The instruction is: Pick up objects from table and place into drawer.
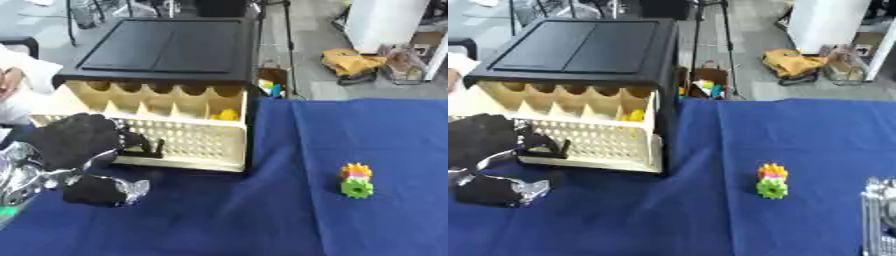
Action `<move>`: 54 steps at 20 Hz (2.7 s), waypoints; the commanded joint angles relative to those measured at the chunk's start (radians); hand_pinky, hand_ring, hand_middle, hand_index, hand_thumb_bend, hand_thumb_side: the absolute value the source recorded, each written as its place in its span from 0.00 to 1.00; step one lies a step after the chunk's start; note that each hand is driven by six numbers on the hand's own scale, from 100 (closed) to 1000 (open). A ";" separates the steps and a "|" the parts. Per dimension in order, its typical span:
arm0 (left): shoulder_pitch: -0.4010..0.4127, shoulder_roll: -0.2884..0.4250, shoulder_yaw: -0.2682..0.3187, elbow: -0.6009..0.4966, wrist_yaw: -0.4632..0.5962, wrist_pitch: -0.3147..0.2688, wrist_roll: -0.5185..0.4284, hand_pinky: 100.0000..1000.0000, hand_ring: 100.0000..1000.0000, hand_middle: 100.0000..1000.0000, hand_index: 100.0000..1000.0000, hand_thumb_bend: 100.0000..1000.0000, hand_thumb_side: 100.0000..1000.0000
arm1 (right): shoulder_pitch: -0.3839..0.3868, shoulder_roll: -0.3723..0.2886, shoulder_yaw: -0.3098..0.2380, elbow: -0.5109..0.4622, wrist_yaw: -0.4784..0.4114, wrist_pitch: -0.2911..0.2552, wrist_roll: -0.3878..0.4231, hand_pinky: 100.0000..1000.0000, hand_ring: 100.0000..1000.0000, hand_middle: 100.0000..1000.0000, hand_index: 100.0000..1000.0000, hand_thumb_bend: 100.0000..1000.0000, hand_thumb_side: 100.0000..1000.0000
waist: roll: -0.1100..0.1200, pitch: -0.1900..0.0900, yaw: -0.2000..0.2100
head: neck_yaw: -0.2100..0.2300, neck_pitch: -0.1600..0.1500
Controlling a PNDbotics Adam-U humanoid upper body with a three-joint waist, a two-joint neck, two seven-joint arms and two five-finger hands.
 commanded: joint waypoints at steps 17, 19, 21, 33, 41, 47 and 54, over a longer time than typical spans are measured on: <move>-0.073 0.032 0.090 0.000 0.056 -0.020 0.050 0.00 0.00 0.20 0.84 0.16 1.00 | -0.007 -0.007 0.001 -0.015 0.007 0.005 -0.007 0.64 0.47 0.41 0.72 0.00 1.00 | 0.003 -0.022 0.011 | -0.006 -0.003; -0.081 0.035 0.105 0.000 0.060 -0.017 0.063 0.00 0.00 0.20 0.84 0.15 1.00 | -0.008 -0.008 0.001 -0.015 0.008 0.005 -0.008 0.64 0.47 0.41 0.72 0.00 1.00 | 0.003 -0.023 0.012 | -0.007 -0.002; -0.085 0.038 0.115 0.000 0.064 -0.016 0.070 0.00 0.00 0.19 0.84 0.15 1.00 | -0.008 -0.010 0.000 -0.015 0.008 0.007 -0.008 0.64 0.47 0.41 0.72 0.00 1.00 | 0.003 -0.023 0.012 | -0.008 -0.002; -0.114 0.042 0.163 0.000 0.137 -0.017 0.107 0.00 0.00 0.13 0.83 0.14 1.00 | -0.012 -0.017 -0.002 -0.015 0.010 0.012 -0.007 0.64 0.47 0.41 0.72 0.00 1.00 | 0.001 -0.023 0.016 | -0.016 0.004; -0.144 0.035 0.207 0.000 0.285 -0.024 0.148 0.00 0.00 0.12 0.81 0.15 1.00 | -0.017 -0.022 -0.003 -0.015 0.014 0.018 -0.008 0.64 0.47 0.42 0.72 0.00 1.00 | -0.003 -0.024 0.022 | -0.030 0.008; -0.149 0.031 0.302 0.000 0.399 0.044 0.279 0.00 0.00 0.11 0.81 0.20 1.00 | -0.027 -0.039 -0.006 -0.015 0.023 0.043 -0.006 0.65 0.49 0.42 0.73 0.00 1.00 | -0.006 -0.026 0.032 | -0.053 0.010; -0.109 0.028 0.331 0.000 0.512 0.112 0.493 0.00 0.00 0.14 0.81 0.24 1.00 | -0.116 -0.155 0.012 -0.015 0.162 0.253 0.254 0.78 0.73 0.51 0.82 0.08 1.00 | -0.011 -0.028 0.034 | -0.078 0.019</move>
